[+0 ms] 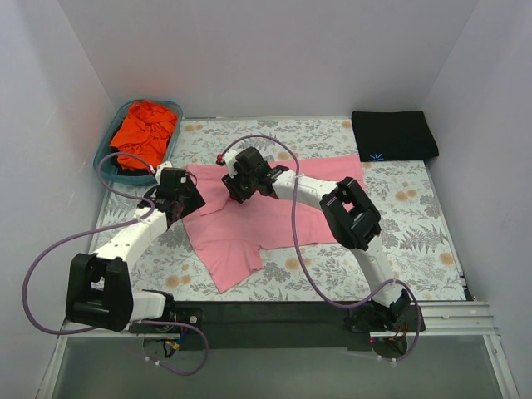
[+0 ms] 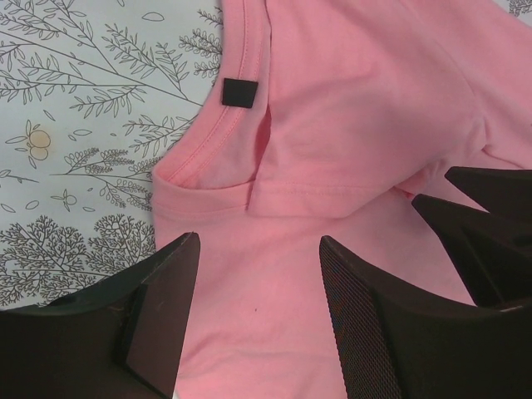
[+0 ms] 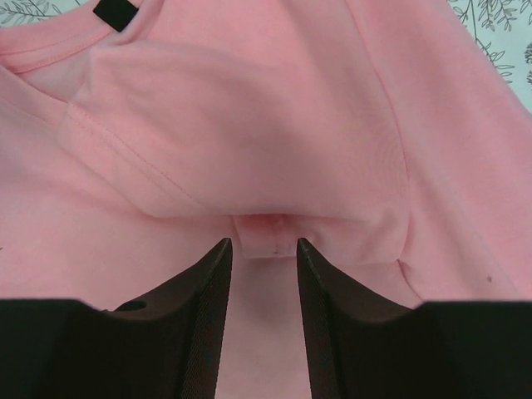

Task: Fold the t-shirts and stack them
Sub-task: Fold the tshirt

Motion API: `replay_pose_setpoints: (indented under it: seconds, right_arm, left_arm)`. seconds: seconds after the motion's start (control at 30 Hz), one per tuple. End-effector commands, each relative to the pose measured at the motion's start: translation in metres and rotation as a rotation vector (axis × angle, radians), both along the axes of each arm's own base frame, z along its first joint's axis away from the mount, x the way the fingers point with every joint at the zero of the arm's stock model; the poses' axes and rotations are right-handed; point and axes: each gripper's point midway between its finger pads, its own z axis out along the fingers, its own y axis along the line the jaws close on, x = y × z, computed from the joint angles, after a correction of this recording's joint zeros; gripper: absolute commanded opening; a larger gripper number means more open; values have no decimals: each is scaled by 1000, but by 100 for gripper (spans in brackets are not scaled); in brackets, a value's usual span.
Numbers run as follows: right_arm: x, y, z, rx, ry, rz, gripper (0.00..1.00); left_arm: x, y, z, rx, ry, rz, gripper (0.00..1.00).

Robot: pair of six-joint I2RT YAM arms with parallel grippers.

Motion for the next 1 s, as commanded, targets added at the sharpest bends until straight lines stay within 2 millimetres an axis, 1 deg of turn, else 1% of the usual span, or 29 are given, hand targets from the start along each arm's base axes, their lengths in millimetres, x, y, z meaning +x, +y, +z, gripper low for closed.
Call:
replay_pose_setpoints:
  seconds: [0.0, 0.23, 0.33, 0.43, 0.53, 0.57, 0.6, 0.63, 0.67, 0.7, 0.73, 0.8, 0.83, 0.97]
  right_arm:
    - [7, 13, 9, 20, -45, 10, 43]
    - [4, 14, 0, 2, -42, 17, 39]
    - [6, 14, -2, -4, -46, 9, 36]
    - [8, 14, -4, -13, -54, 6, 30]
    - [9, 12, -5, -20, -57, 2, 20]
    - [9, 11, -6, -27, -56, 1, 12]
    - [9, 9, -6, -33, -60, -3, 8]
    - [9, 9, -4, -33, -64, -2, 3]
    - [8, 7, -4, -37, -64, -2, 1]
    - [7, 6, -2, -40, -67, 0, 1]
    - [8, 6, 9, -26, -80, -1, 1]
    - [5, 3, 15, -25, -85, 4, 1]
    - [4, 3, 24, -13, -95, 7, 1]
    - [0, 0, 40, -4, -107, 21, 1]
  left_arm:
    - [4, 0, 5, 2, -21, -3, 58]
    - [4, 0, 0, 10, -5, -10, 59]
    - [4, 0, 0, 9, -4, -11, 58]
    - [4, 0, -1, 11, -1, -10, 58]
    - [4, 0, -3, 13, 4, -12, 59]
    - [4, 1, -3, 14, 4, -11, 58]
    - [4, 0, -1, 12, 1, -14, 58]
    - [4, 0, -2, 13, 3, -14, 58]
    - [4, 0, -3, 12, 4, -15, 58]
    - [4, 0, -2, 12, 3, -15, 59]
    - [4, 0, -3, 12, 4, -15, 58]
    - [4, 0, -3, 12, 6, -15, 58]
    - [4, 0, -2, 12, 3, -15, 58]
    - [4, 0, -2, 14, 3, -15, 58]
